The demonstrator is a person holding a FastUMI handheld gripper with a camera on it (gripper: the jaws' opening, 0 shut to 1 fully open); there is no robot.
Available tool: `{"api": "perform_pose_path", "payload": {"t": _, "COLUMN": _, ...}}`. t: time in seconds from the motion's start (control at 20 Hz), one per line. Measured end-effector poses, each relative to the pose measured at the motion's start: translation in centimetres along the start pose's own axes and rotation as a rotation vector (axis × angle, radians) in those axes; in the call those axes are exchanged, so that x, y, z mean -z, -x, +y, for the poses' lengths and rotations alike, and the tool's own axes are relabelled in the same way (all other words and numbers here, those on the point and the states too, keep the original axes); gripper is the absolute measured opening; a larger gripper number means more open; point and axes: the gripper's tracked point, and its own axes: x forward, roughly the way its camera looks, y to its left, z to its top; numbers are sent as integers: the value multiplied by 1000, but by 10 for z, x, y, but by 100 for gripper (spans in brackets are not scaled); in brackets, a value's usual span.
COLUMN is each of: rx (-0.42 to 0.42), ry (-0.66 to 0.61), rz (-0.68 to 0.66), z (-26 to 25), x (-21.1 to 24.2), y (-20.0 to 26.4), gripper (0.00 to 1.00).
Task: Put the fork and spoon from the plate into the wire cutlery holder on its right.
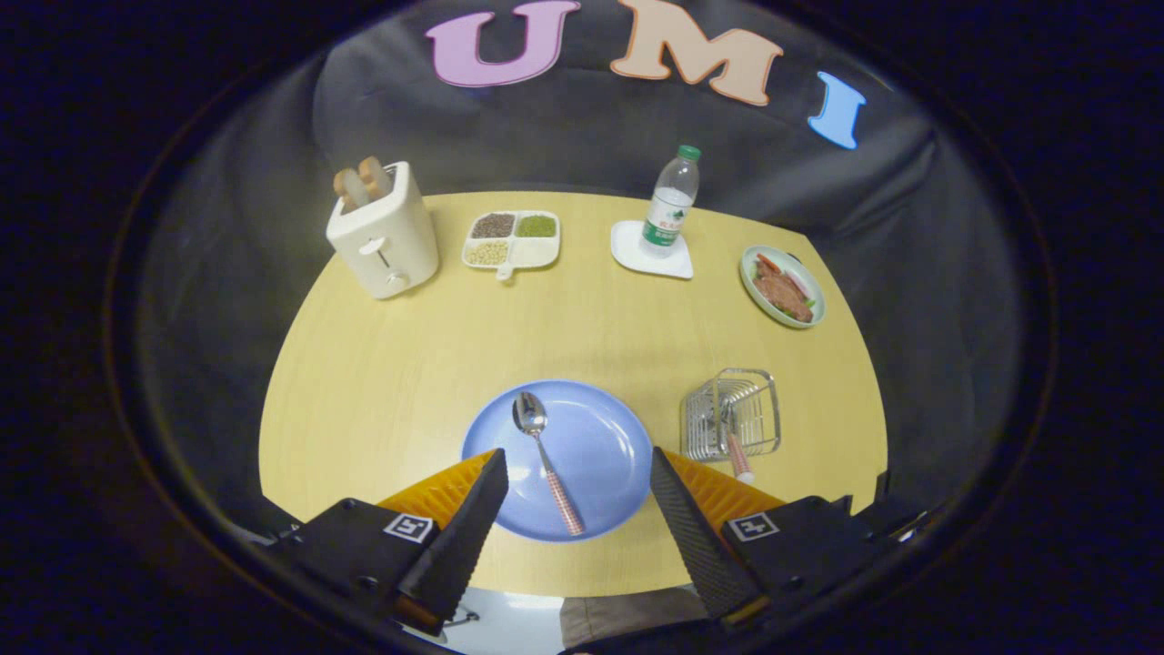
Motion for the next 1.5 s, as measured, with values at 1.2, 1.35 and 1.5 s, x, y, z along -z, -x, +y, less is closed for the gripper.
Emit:
{"api": "perform_pose_path", "payload": {"t": 1.2, "rx": -160, "ry": 33, "rz": -369, "z": 5, "x": 105, "y": -91, "gripper": 86}}
{"api": "perform_pose_path", "payload": {"t": 1.35, "rx": -169, "ry": 58, "rz": -355, "z": 5, "x": 108, "y": -98, "gripper": 68}}
{"api": "perform_pose_path", "payload": {"t": 1.5, "rx": -210, "ry": 67, "rz": -367, "z": 15, "x": 107, "y": -96, "gripper": 41}}
